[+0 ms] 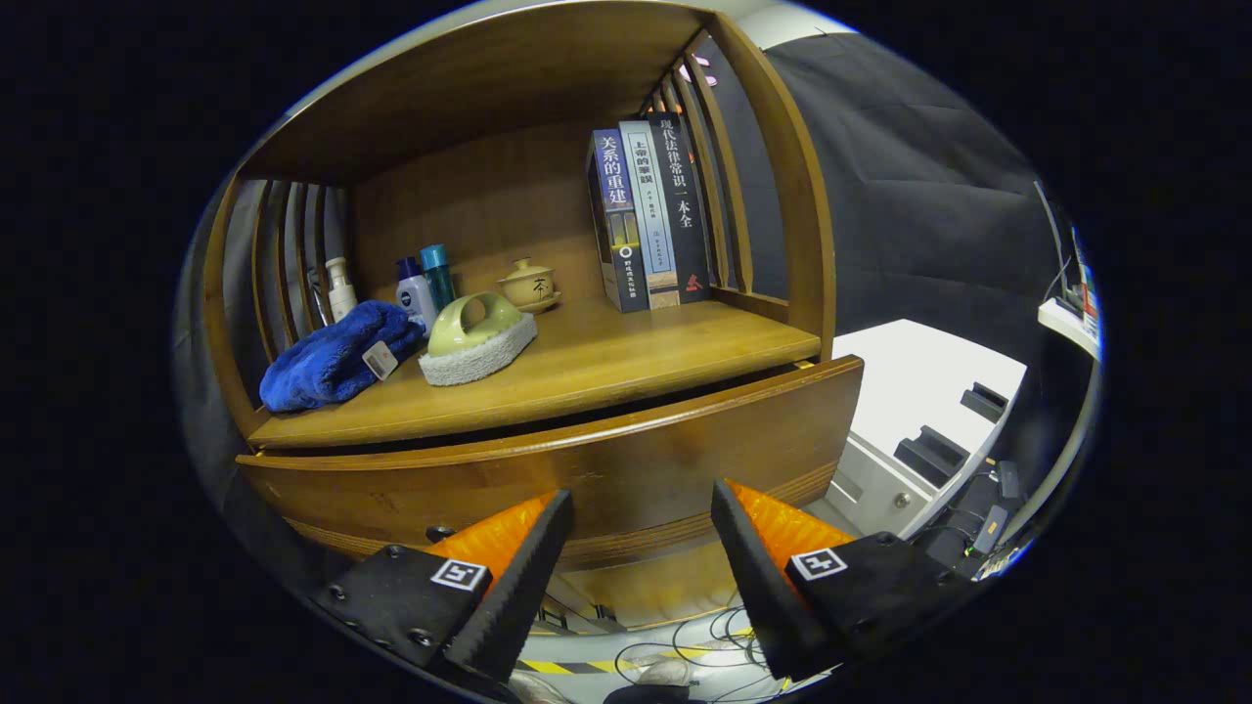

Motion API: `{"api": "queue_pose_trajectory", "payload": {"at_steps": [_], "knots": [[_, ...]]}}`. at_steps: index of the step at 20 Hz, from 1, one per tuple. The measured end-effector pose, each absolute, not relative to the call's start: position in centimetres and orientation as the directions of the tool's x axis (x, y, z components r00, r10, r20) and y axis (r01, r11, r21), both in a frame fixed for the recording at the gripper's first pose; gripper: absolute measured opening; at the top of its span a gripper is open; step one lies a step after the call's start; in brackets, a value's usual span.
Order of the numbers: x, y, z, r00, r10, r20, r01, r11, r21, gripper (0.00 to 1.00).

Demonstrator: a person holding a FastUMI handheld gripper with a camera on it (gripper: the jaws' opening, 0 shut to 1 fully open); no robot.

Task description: Pull open the drawer, take out the items inside it, and place them on the countertop above the cabinet.

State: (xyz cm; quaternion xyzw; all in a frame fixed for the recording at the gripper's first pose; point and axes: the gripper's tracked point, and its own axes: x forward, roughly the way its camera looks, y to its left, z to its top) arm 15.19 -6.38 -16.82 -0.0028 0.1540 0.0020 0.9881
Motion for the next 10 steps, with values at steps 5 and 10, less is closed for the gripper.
{"api": "queue_pose_trajectory", "payload": {"at_steps": [5,10], "knots": [[16.6,-6.2,-17.3,0.951,-0.017,-0.308,0.009,1.000,-0.028,0.97],[16.9,-6.3,-17.6,0.948,0.001,-0.319,0.003,1.000,0.012,0.97]]}}
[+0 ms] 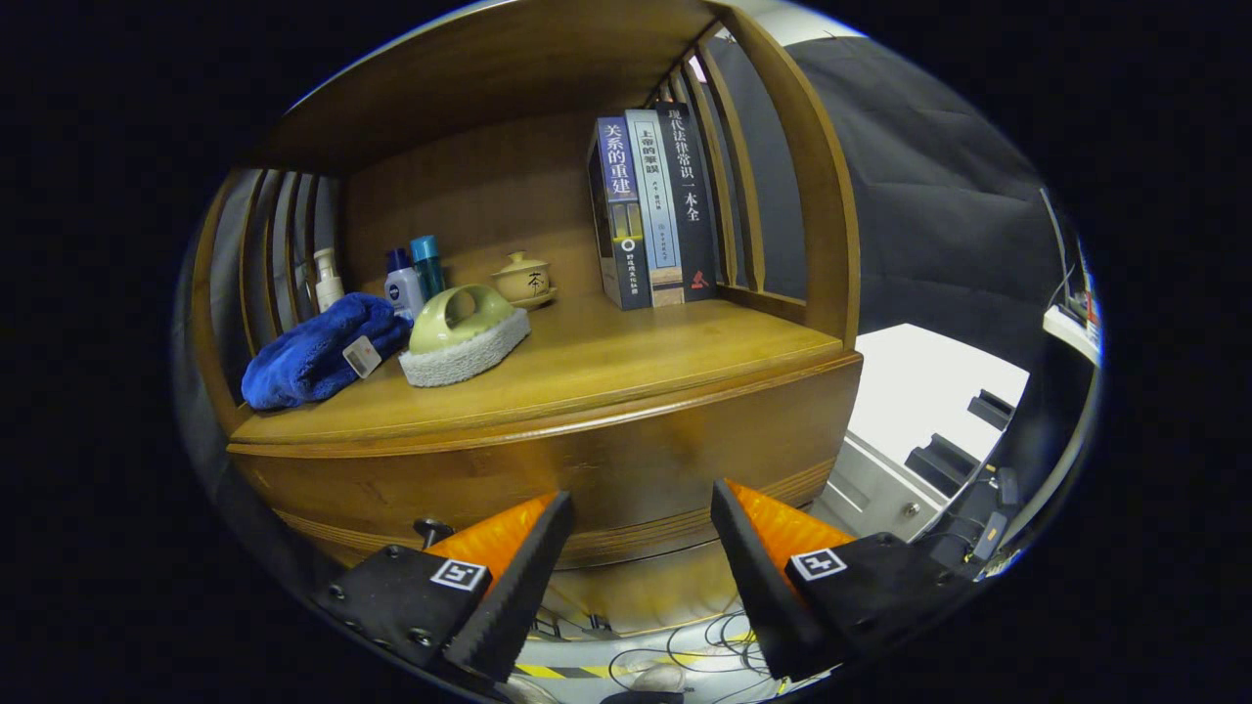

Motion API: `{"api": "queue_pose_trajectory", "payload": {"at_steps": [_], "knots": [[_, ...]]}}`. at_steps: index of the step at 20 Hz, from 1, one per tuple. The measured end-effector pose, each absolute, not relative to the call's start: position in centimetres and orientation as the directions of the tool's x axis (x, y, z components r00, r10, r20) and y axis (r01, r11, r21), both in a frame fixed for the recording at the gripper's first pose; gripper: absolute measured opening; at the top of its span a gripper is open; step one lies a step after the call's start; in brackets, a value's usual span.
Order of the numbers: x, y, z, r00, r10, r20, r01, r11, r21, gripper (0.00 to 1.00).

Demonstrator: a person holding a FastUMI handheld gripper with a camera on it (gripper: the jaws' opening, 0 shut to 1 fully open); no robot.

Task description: Pull open the drawer, take out the items inside it, and place them on the countertop above the cabinet.

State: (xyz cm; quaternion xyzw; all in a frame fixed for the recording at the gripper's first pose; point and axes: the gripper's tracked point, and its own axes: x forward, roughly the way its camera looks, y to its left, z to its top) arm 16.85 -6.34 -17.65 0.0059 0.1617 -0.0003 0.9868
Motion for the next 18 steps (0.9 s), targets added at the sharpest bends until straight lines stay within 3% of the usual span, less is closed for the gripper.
{"api": "queue_pose_trajectory", "payload": {"at_steps": [6,18], "knots": [[16.1,-6.7,-16.7,0.946,-0.030,-0.322,0.044,0.998,0.035,0.99],[10.3,-6.4,1.6,0.992,-0.025,-0.120,0.023,1.000,-0.015,0.98]]}}
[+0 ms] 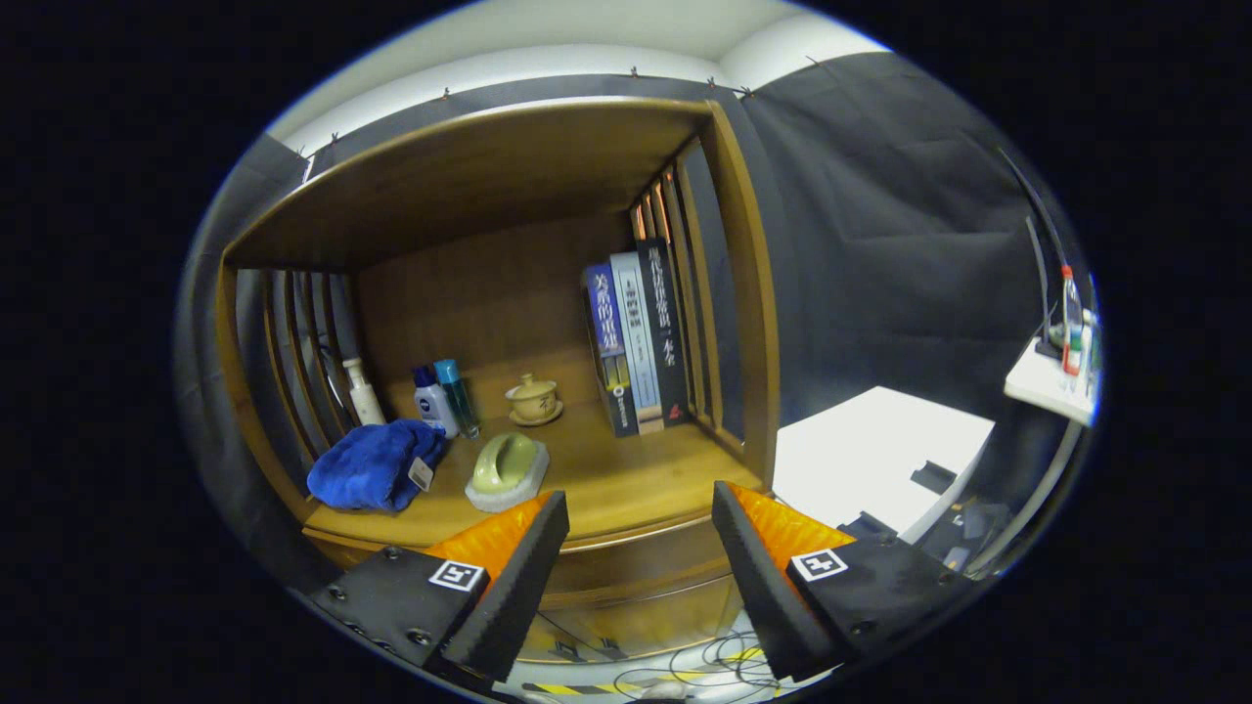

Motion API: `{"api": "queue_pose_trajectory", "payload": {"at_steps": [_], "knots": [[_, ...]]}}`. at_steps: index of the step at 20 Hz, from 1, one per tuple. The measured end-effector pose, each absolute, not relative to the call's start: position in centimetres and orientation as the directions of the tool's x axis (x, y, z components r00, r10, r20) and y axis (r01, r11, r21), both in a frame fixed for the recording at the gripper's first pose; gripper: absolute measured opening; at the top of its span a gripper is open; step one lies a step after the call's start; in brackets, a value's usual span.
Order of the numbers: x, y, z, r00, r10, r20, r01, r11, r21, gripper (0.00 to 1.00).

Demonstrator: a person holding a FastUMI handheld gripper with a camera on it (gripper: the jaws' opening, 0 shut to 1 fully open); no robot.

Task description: Pull open the drawer, take out the items inside it, and place them on the countertop above the cabinet.

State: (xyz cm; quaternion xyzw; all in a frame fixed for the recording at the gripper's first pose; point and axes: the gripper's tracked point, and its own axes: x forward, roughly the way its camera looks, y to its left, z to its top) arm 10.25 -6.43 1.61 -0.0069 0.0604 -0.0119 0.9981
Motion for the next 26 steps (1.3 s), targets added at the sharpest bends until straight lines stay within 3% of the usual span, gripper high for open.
{"api": "queue_pose_trajectory", "payload": {"at_steps": [8,26], "knots": [[6.5,-3.7,11.5,0.998,0.061,0.013,-0.060,0.997,-0.041,0.98],[6.3,-3.4,10.0,0.998,0.066,-0.008,-0.067,0.996,-0.058,0.98]]}}
